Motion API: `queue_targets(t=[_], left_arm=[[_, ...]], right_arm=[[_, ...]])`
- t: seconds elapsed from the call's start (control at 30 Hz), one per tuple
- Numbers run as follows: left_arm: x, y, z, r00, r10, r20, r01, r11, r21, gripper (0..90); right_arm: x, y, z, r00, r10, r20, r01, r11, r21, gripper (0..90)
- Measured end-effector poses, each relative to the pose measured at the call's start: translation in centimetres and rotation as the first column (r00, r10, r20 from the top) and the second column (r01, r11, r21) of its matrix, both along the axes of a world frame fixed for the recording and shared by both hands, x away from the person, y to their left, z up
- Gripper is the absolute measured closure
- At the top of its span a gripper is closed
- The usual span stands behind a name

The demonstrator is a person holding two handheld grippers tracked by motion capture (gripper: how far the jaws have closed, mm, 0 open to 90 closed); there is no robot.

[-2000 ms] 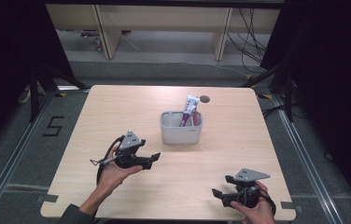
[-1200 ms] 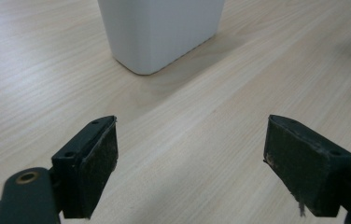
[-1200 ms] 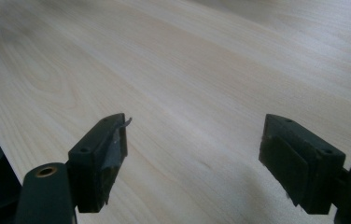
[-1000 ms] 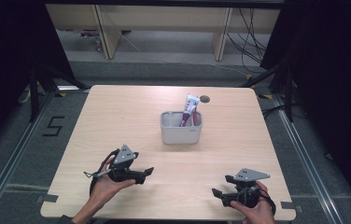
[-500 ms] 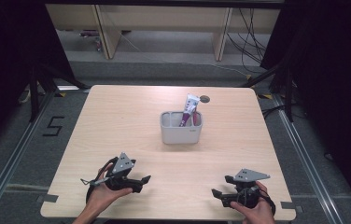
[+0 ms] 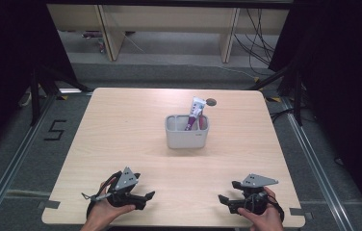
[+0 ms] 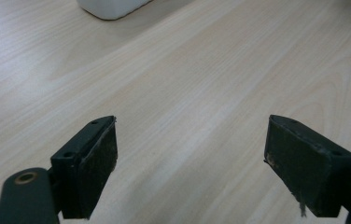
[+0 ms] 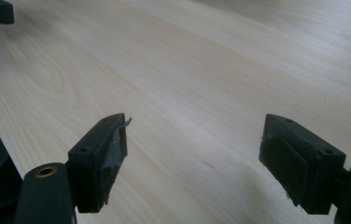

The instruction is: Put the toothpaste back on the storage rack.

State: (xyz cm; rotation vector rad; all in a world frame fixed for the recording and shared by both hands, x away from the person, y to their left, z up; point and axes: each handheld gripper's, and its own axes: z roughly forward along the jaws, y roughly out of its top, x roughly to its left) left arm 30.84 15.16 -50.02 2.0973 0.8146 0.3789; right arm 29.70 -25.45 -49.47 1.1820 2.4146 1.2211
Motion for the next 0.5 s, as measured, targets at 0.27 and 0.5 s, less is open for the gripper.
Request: queue_targets(t=[0.27, 0.5], left_arm=[[-1.4, -0.1, -0.4, 0.9998, -0.017, 0.008, 0.017, 0.9997, 0.015, 16.9], [-2.6, -0.3, -0.6, 0.9990, -0.044, 0.004, 0.044, 0.9985, 0.033, 16.9]], right_arm=[[0.2, 0.2, 0.0, 0.9996, 0.026, -0.014, -0.026, 0.9996, -0.005, 24.1], [0.1, 0.4, 0.0, 0.9998, 0.015, 0.015, -0.015, 0.9993, -0.034, 24.0]])
